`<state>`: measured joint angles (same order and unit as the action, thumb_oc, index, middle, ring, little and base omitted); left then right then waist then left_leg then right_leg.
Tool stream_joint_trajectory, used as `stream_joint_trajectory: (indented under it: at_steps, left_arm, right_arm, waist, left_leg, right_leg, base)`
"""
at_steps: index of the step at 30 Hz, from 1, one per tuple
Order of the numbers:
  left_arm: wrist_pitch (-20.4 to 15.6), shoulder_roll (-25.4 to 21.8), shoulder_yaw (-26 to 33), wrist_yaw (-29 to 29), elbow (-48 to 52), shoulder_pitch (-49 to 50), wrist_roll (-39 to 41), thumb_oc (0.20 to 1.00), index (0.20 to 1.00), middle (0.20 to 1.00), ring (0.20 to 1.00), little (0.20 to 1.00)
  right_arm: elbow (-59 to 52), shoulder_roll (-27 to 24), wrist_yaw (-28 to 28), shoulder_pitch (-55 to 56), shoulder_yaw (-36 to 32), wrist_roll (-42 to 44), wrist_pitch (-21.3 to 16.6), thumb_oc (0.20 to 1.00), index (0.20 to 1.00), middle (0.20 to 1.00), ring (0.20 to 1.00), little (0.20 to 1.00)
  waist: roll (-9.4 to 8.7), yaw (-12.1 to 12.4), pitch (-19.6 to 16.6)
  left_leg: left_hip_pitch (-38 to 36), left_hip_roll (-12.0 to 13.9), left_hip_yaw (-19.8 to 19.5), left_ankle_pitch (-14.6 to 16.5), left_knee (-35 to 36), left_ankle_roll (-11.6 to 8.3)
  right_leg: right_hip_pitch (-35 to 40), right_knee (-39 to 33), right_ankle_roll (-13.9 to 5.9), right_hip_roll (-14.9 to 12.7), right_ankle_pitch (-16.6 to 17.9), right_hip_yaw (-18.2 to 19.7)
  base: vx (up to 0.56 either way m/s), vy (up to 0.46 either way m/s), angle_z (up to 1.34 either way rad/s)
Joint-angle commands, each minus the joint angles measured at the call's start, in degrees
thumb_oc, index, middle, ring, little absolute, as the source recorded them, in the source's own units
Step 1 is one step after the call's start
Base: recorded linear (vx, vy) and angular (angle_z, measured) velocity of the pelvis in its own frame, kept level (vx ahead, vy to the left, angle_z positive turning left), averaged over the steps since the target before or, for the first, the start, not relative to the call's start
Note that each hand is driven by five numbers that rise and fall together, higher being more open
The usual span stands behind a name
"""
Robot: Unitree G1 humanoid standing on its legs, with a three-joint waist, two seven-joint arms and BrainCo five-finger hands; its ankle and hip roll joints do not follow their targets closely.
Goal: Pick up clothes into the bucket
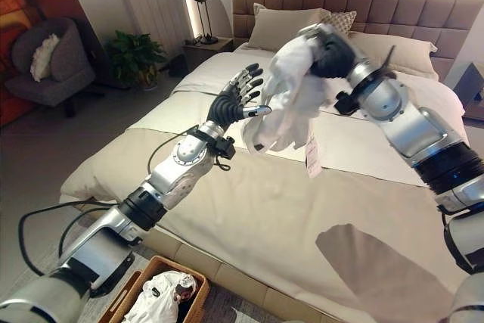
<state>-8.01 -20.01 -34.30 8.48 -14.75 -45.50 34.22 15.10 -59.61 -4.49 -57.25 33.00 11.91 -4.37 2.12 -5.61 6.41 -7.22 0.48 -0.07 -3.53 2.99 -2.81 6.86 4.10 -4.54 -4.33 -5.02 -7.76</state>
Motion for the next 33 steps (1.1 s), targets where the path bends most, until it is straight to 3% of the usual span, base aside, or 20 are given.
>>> stream_joint_trajectory:
  at_steps: [1, 14, 33]
  left_arm:
    - [-2.45, -0.32, 3.59, 1.01, 0.57, 0.98, -3.29, 1.0, 1.0, 1.0, 1.0, 1.0]
    - [-2.36, 1.92, 3.44, 1.32, -0.58, 0.05, -3.42, 1.0, 1.0, 1.0, 1.0, 1.0]
    - [-0.61, 6.61, -3.39, -1.69, -6.14, -7.84, -0.16, 1.0, 1.0, 1.0, 1.0, 1.0]
  right_arm:
    - [-2.02, -1.0, -3.67, -1.15, -5.58, 0.41, -2.51, 0.2, 0.2, 0.2, 0.2, 0.2]
    - [-8.16, 3.31, -2.6, 3.54, -9.46, 1.85, -3.86, 0.2, 0.2, 0.2, 0.2, 0.2]
    - [-15.96, 8.7, 4.6, 0.16, -1.69, 9.89, -4.7, 0.2, 0.2, 0.2, 0.2, 0.2]
  waist:
    - [-4.22, 1.5, -2.27]
    - [-3.98, 1.13, -2.23]
    - [-3.43, 0.38, -2.26]
  left_leg:
    - [1.63, -1.3, -0.65, 6.48, -5.78, -0.53]
    - [1.39, -1.69, -0.31, 7.05, -6.19, -0.11]
    - [1.65, -2.05, -0.05, 7.09, -6.65, 0.12]
  right_leg:
    - [-1.37, -1.51, -3.01, -3.6, 4.15, -0.92]
    - [-1.49, -1.06, -3.13, -3.85, 3.9, -0.31]
    - [-1.97, -0.88, -3.34, -4.1, 4.25, 0.54]
  base:
    - [0.0, 0.0, 0.0]
    - [0.0, 0.0, 0.0]
    - [0.0, 0.001, -0.01]
